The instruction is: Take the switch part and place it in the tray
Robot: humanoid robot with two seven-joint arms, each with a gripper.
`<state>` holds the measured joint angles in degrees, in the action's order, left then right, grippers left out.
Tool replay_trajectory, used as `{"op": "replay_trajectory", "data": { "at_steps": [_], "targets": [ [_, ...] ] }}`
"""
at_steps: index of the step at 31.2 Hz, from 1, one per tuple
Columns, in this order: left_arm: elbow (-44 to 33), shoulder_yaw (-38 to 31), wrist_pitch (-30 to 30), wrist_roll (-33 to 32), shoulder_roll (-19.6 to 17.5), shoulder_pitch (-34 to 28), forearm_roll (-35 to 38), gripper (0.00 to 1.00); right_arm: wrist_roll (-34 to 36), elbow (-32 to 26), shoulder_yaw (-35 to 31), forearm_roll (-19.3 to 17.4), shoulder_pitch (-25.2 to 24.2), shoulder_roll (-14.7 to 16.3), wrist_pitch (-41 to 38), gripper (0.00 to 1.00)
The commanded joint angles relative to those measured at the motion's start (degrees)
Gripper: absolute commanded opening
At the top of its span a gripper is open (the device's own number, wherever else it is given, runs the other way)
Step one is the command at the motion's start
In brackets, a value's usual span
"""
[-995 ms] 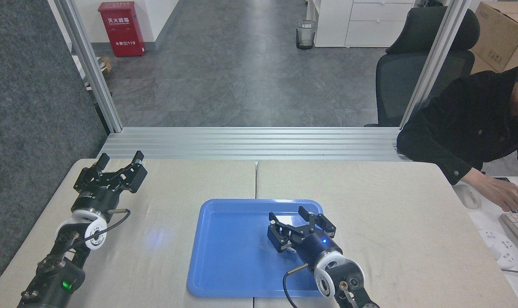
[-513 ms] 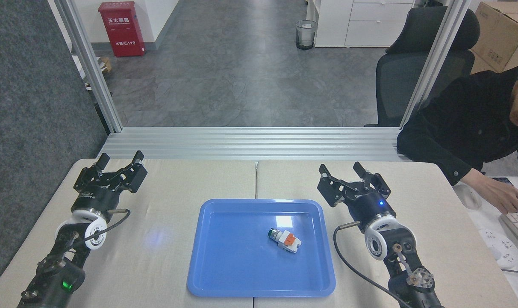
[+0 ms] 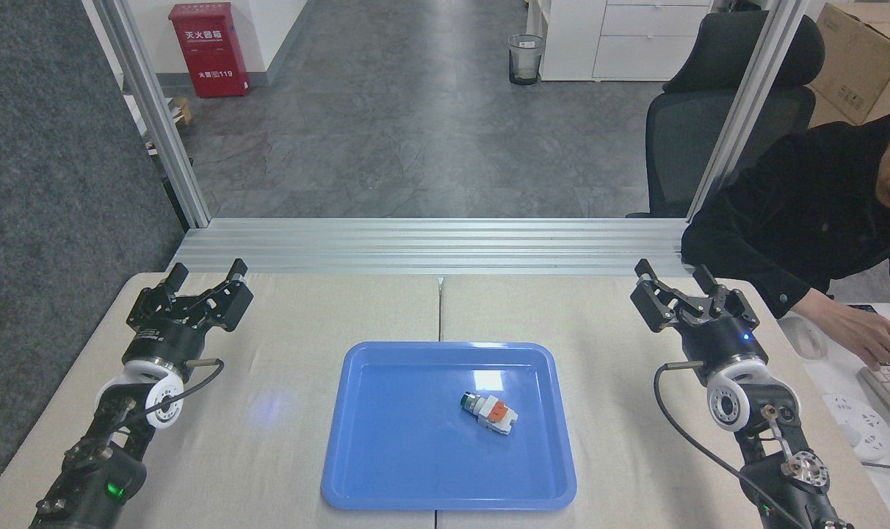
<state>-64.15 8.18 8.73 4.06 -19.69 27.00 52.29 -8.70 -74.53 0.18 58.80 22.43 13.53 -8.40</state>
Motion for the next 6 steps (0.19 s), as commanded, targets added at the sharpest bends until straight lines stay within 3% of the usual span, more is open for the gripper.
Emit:
{"op": "replay_trajectory", "data": {
  "at_steps": [1, 6],
  "targets": [
    [-0.01, 0.00, -0.03, -0.01, 0.00, 0.07, 0.00, 1.00, 0.00, 1.58, -4.40, -1.41, 0.51, 4.84, -0.12, 1.00],
    [-0.01, 0.00, -0.03, -0.01, 0.00, -0.02, 0.00, 1.00, 0.00, 1.50, -3.78, -1.14, 0.87, 5.02, -0.12, 1.00]
  ]
}}
